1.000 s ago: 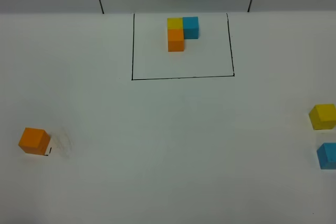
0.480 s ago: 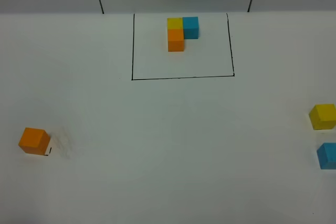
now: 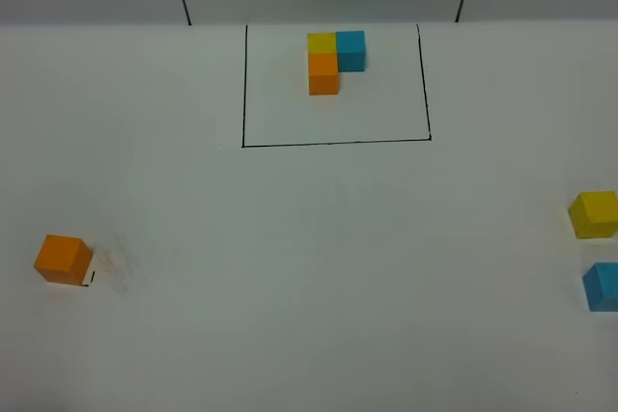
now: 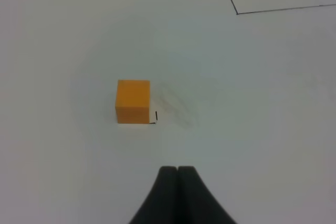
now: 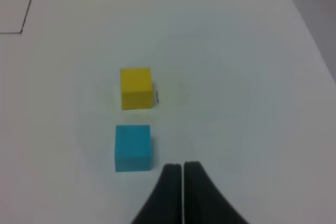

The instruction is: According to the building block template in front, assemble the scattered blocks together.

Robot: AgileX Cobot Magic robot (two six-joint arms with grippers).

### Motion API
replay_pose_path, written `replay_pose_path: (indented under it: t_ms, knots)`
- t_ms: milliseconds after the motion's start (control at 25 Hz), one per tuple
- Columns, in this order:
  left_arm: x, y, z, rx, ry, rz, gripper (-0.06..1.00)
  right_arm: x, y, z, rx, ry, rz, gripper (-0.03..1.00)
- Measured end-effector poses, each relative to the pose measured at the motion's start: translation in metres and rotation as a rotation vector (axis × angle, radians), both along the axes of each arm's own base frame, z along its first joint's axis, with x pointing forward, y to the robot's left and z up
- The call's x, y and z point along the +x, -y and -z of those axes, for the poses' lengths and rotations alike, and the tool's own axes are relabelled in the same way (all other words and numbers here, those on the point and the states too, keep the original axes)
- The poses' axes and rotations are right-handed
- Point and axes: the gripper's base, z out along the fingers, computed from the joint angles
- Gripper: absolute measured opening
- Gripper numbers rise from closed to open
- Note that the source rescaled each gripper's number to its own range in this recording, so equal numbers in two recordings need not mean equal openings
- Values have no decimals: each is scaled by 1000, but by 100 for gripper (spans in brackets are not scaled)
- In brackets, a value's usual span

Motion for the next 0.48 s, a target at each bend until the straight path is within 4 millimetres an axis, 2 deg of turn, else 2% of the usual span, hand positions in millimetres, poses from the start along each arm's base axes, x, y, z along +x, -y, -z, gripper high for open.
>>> replay_pose_path:
  t_ms: [160, 280, 360, 480]
  knots:
    - [0, 0, 0, 0, 0, 0, 1, 0, 0, 0, 0, 0, 0, 1]
    - [0, 0, 0, 0, 0, 0, 9, 0, 0, 0, 0, 0, 0, 1]
    - [0, 0, 0, 0, 0, 0, 21, 0, 0, 0, 0, 0, 0, 1]
    - [0, 0, 0, 1, 0, -2, 46, 0, 0, 0, 0, 0, 0, 1]
